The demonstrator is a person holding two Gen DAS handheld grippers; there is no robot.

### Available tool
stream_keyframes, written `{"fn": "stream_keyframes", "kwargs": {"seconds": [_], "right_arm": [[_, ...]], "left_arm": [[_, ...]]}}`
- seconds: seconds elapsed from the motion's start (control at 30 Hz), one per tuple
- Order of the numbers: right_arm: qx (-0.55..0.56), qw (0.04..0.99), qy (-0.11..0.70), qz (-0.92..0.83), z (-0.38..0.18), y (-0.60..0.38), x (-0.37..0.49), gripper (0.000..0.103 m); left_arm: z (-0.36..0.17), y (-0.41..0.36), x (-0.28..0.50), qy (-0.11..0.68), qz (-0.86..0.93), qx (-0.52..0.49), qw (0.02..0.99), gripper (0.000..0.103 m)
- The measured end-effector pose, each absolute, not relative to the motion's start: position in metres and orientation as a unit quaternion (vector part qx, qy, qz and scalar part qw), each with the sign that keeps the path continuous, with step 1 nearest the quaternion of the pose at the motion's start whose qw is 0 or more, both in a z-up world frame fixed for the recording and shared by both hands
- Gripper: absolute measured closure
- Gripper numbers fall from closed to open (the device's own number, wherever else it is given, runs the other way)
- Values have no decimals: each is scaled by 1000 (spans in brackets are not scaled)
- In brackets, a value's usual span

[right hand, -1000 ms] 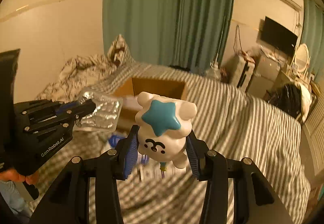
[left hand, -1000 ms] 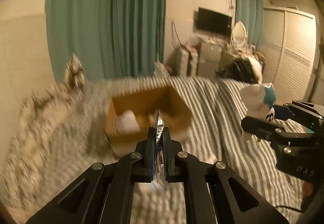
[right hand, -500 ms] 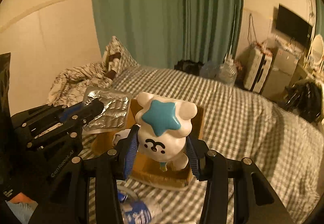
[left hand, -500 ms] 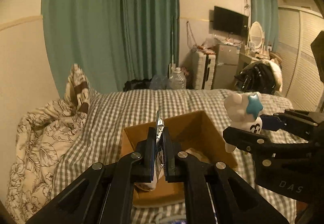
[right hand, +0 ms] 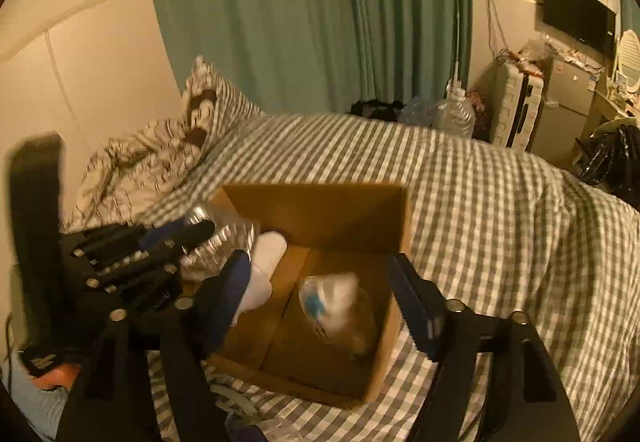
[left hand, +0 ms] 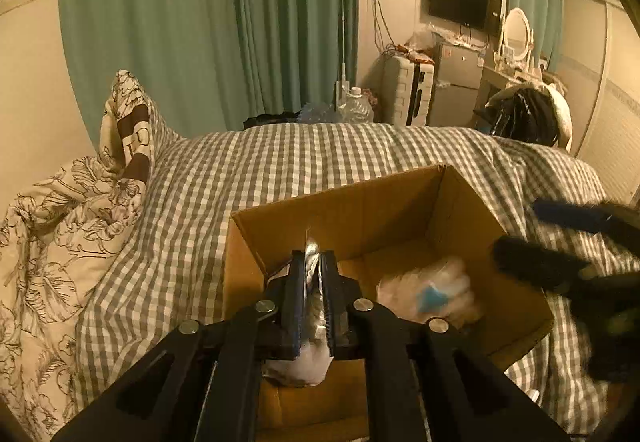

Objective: Organize objects
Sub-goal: 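Lower the toy and blister pack into the box and open both tools, then grasp the blue tissue pack with the left tool while the right tool grasps the white tube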

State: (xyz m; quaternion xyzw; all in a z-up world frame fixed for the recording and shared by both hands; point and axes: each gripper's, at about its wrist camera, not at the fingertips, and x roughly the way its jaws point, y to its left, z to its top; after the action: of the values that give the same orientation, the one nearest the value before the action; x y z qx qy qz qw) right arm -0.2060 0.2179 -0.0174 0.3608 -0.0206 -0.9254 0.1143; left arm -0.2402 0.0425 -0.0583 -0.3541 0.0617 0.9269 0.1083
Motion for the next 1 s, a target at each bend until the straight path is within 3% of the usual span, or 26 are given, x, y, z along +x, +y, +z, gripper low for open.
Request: {"fn": "stream_keyframes", "kwargs": {"seconds": [0.07, 0.1, 0.13, 0.27, 0.37, 0.5, 0.67, 1.0], "right_arm": [[346, 106, -16, -932, -5, 223, -192, 22], [337, 100, -11, -936, 3, 224, -184, 21], [328, 94, -3, -940, 11, 225, -174, 20], [309, 81, 20, -947, 34, 223, -141, 15], [301, 80, 34, -950, 47, 222, -110, 11], [295, 83, 55, -950, 45, 213, -73, 8], [317, 76, 76, -942, 10, 203, -45, 8], [399, 30, 27, -916, -67, 246, -50, 8]], "left_arm": [[-54, 41, -234, 68, 928, -352, 105, 59], [-50, 39, -228, 70, 930, -347, 100, 36], [-46, 37, -223, 70, 933, -340, 95, 27], [-31, 26, -197, 73, 938, -327, 86, 25], [-22, 14, -175, 72, 942, -319, 72, 15], [-21, -3, -140, 62, 945, -316, 59, 12], [-49, -13, -105, 45, 938, -342, 42, 12], [-123, 14, -68, 59, 904, -419, 69, 12]]}}
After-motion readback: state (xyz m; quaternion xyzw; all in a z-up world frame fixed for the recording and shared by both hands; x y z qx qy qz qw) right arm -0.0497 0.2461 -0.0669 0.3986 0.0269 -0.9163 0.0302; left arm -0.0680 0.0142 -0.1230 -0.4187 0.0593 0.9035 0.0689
